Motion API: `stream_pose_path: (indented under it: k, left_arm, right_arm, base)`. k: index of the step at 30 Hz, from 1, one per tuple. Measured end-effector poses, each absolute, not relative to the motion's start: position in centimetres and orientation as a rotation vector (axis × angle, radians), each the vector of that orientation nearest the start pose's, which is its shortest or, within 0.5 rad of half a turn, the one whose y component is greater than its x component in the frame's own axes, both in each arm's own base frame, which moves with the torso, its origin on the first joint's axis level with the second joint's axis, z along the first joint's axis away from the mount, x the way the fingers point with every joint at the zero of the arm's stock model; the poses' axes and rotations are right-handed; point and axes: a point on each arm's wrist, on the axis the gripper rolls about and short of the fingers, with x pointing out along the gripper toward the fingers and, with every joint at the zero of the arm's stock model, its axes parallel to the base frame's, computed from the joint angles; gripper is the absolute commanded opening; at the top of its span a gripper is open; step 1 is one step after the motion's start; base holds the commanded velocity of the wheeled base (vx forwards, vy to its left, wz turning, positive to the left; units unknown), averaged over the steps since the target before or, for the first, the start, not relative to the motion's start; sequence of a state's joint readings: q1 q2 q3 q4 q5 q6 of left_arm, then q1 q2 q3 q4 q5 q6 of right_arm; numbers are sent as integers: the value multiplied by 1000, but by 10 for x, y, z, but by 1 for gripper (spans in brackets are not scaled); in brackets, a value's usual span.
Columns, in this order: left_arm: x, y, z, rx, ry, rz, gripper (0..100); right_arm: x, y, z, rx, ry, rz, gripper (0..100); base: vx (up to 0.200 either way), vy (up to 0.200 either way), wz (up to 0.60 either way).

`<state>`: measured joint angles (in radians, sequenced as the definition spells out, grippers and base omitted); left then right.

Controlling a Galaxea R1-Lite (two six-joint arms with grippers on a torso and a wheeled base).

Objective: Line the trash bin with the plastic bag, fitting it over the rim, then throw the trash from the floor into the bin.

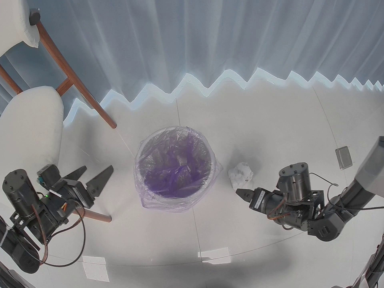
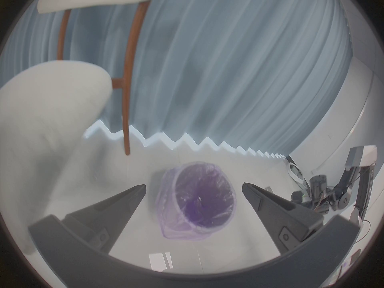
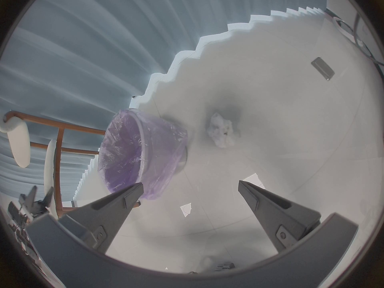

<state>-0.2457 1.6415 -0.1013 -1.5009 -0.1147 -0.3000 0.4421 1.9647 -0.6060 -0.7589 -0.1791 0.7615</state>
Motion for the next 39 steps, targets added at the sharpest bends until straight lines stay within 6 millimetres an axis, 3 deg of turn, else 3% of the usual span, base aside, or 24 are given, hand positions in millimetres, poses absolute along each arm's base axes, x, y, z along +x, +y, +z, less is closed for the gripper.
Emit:
stream_pose_path:
  k: [8, 24, 35, 36, 39]
  left_arm:
    - [177, -33, 139, -301, -2, -285, 100]
    - [169, -27, 144, -302, -47, -206, 100]
    - [164, -25, 149, -307, -81, -174, 100]
    - [164, -25, 149, -306, -83, -174, 100]
    - [163, -24, 150, -307, -87, -174, 100]
  right_arm:
    - [323, 160, 62, 562, 626, 51, 100]
    - [379, 215, 84, 503, 726, 23, 100]
    - [397, 258, 61, 450, 737, 12, 100]
    - [399, 261, 57, 446, 737, 10, 0]
    - [401, 263, 47, 429, 753, -8, 0]
  base:
    - [0, 0, 0]
    - [0, 0, 0]
    - [0, 0, 0]
    - [0, 0, 0]
    - [0, 0, 0]
